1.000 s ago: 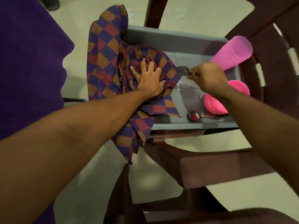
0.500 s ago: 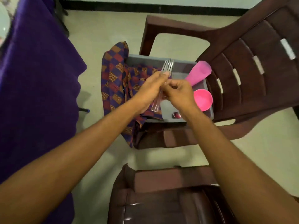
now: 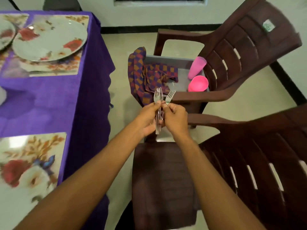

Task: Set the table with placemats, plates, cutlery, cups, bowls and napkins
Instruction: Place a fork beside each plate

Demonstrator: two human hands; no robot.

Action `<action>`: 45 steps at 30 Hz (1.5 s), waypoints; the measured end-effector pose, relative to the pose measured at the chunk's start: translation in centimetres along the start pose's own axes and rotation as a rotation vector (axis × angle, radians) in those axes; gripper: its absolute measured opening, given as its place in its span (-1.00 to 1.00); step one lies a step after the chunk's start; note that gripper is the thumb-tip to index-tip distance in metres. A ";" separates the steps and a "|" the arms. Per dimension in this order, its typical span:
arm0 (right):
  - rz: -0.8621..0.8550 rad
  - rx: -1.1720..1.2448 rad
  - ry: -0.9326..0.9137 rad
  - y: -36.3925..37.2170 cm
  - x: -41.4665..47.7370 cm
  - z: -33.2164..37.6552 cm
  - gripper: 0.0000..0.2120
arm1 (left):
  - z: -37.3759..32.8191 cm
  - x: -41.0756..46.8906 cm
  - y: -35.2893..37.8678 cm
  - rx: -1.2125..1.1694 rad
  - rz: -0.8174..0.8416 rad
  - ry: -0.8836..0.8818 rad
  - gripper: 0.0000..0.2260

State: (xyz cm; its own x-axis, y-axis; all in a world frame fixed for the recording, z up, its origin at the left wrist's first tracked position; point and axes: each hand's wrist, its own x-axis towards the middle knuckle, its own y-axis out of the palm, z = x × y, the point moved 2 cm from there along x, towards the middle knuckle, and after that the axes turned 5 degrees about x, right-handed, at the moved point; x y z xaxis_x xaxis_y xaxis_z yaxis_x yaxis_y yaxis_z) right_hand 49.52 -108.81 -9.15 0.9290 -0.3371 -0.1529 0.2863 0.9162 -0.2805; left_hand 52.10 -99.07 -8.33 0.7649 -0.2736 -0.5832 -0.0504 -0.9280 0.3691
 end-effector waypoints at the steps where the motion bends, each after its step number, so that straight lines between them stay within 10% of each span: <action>1: -0.005 0.005 -0.002 -0.2 -2.2 -0.1 -0.67 | 1.2 -1.8 -0.3 -0.022 -0.002 -0.005 -0.82; 11: -0.090 0.009 -0.120 -0.4 -18.6 2.1 -0.77 | 5.1 -17.0 -6.1 -0.046 -0.314 -0.009 -0.88; 20: 0.365 -0.170 -0.330 8.8 -26.8 2.4 -0.71 | 2.2 -25.2 -18.3 0.332 -0.430 0.052 -0.71; 28: 0.436 -0.461 -0.575 18.3 -25.6 4.5 -0.73 | -1.9 -26.3 -30.2 0.705 -0.455 0.170 -0.83; 45: 0.442 -0.504 -0.488 30.5 -17.4 7.6 -0.78 | -9.0 -17.8 -44.0 1.055 -0.411 0.167 -0.77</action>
State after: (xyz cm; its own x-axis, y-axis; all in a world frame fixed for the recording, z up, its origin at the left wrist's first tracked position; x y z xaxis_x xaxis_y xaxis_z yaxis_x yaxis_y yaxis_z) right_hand 43.87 -73.36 -7.86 0.9617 0.2700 0.0473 -0.1611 0.6962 -0.6996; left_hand 46.51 -51.05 -7.66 0.9201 0.0636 -0.3864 -0.2301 -0.7105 -0.6650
